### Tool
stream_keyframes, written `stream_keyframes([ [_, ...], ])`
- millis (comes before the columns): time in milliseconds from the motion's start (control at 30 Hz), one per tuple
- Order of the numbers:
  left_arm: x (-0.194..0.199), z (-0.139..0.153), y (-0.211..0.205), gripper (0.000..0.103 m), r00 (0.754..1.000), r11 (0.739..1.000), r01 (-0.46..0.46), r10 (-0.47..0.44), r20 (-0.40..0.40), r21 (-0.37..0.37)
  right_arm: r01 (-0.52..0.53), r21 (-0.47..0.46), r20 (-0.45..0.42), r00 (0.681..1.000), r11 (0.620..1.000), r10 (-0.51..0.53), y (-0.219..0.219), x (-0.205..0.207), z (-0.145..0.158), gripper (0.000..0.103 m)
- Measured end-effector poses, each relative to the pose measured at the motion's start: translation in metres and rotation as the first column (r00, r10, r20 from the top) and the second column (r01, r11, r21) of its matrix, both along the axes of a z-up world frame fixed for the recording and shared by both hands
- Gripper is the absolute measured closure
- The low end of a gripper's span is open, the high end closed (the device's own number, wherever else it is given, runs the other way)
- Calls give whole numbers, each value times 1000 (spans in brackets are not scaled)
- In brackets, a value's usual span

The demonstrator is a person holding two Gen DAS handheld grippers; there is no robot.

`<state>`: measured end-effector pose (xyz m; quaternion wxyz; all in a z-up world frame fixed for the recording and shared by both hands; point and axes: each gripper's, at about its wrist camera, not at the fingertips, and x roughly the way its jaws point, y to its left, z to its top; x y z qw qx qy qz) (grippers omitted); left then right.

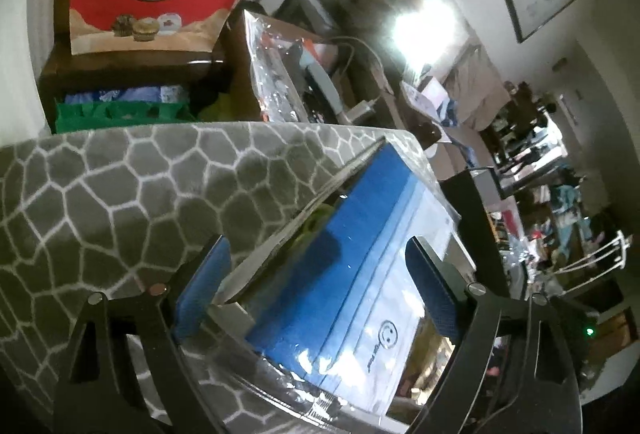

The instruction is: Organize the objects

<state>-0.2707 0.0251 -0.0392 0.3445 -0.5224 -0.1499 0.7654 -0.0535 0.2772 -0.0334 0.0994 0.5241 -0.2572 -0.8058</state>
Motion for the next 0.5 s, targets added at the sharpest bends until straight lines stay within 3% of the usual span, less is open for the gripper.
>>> stream_keyframes([
  [100,11,2,0,16,1000,1000,9,-9,11,15,7,91,0,1000,996,-7,5,-7,5,64],
  [233,35,8,2,16,1000,999,14,-15,-26,-31,5,185,10,1000,983,-7,16,-22,8,64],
  [500,70,11,-13,16,998,995,-51,49,-31,-84,-49,277,-12,998,960,55,23,-58,12,63],
])
